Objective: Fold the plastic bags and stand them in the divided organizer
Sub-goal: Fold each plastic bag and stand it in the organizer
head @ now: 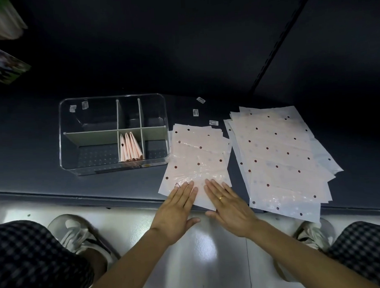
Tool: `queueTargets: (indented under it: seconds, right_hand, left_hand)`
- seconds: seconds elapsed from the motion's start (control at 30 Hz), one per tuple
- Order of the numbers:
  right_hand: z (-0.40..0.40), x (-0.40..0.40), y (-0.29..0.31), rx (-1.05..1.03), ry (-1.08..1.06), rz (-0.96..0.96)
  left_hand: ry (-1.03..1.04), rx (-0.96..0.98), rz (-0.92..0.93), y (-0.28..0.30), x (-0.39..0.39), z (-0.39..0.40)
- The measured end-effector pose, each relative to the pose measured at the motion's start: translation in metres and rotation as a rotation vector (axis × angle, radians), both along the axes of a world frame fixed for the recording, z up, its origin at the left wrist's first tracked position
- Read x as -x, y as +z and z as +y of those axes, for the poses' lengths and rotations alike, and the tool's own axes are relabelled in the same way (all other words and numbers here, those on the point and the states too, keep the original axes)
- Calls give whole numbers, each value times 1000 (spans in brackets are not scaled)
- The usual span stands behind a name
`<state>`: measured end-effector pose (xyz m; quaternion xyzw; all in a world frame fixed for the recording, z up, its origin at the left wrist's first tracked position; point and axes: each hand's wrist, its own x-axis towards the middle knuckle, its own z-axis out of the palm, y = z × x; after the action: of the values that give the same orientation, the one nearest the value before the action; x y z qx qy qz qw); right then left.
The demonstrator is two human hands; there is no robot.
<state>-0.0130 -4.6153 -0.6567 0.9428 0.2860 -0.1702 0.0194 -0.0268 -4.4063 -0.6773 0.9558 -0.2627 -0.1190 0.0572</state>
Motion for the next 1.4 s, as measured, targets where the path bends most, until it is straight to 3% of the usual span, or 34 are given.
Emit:
queueTargets:
  seconds: [0.27,0.43,0.87,0.97,1.2,1.4]
  right_hand:
    - [-41,-4,11,-46,-30,-74]
    - [-30,-29,22,-347,-158,-178]
    - [-2,-48,20,-364,70,-352]
    - [-4,-49,25,-355,45,-274]
    - [-17,-48,34,-456,-297,180]
    - [-27,-57,32,-711,-781,318]
  left_hand:
    - [1,16,13,3,-2,24]
    - [63,79,-5,9,-4,18]
    - [262,299,-21,16,-24,10]
    - [317,379,-20,19,-30,14]
    - [522,521,58,27,-45,22]
    - [657,497,179,30,-61,20]
